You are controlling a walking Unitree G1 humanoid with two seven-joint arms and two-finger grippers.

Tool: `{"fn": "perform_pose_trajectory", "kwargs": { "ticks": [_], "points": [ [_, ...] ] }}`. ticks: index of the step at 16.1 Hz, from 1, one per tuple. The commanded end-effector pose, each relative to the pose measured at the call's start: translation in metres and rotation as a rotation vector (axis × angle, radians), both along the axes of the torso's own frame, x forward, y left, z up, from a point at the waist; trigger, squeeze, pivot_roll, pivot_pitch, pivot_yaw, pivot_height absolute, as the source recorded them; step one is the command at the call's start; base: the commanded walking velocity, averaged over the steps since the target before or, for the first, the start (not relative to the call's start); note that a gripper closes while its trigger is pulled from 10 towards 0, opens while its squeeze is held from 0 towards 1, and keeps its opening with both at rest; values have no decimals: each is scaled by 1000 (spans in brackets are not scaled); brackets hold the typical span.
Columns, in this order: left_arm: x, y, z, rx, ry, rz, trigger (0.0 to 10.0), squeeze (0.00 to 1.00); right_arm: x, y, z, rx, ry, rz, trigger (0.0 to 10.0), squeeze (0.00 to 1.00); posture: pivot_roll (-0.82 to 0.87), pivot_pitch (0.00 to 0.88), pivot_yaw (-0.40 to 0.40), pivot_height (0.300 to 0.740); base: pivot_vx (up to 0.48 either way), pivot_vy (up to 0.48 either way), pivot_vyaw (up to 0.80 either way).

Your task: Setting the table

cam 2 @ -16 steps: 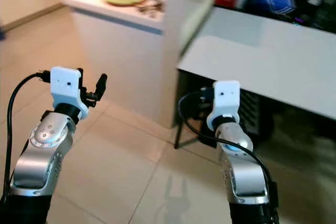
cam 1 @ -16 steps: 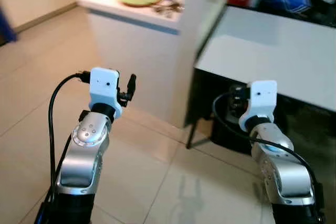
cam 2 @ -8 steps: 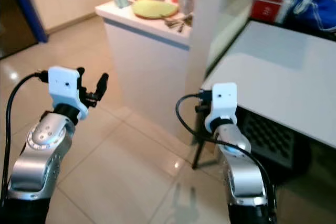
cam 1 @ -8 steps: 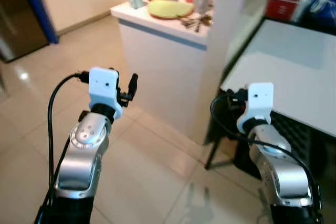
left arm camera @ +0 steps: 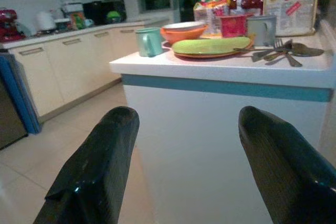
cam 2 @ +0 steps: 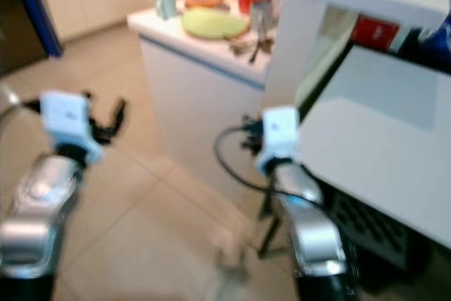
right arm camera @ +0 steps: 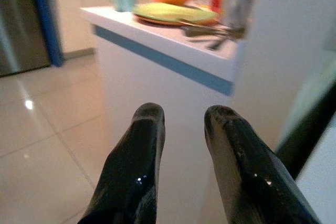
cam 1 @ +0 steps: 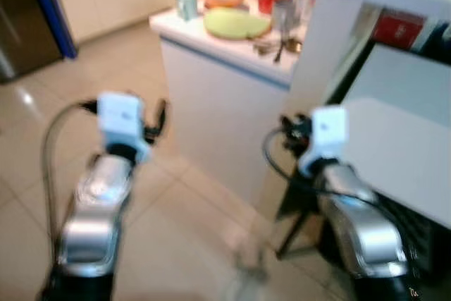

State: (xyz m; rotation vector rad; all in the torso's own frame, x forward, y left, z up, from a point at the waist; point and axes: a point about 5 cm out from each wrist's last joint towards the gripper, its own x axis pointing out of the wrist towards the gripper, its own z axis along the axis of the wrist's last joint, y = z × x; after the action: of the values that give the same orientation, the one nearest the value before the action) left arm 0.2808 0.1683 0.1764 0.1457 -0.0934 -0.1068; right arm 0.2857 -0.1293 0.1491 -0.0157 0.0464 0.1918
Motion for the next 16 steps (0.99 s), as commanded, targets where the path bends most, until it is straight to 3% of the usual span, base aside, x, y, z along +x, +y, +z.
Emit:
{"fn": "perform_pose_trajectory", "kwargs": {
  "ticks": [1,4,7,13,16],
  "points": [
    [-3,10,2,14,-3,34,10000,0,-1,6,4,13,-23,25,10000,0,68,1,-18,740,480,0,0],
    [-3,9,0,18,4,31,10000,0,-2,4,3,15,-21,12,10000,0,66,0,-17,740,480,0,0],
    [-1,0,-5,44,37,6,10000,0,-3,-18,-4,50,23,-144,10000,0,58,0,-7,740,0,0,0],
    [6,-7,-5,46,38,-35,10000,0,-15,-39,-3,51,24,-260,10000,0,31,0,29,740,0,0,-744],
    [10,-13,-5,44,41,-68,10000,0,-21,-48,-4,47,32,-325,10000,0,7,0,61,740,0,336,-800]
  ]
}}
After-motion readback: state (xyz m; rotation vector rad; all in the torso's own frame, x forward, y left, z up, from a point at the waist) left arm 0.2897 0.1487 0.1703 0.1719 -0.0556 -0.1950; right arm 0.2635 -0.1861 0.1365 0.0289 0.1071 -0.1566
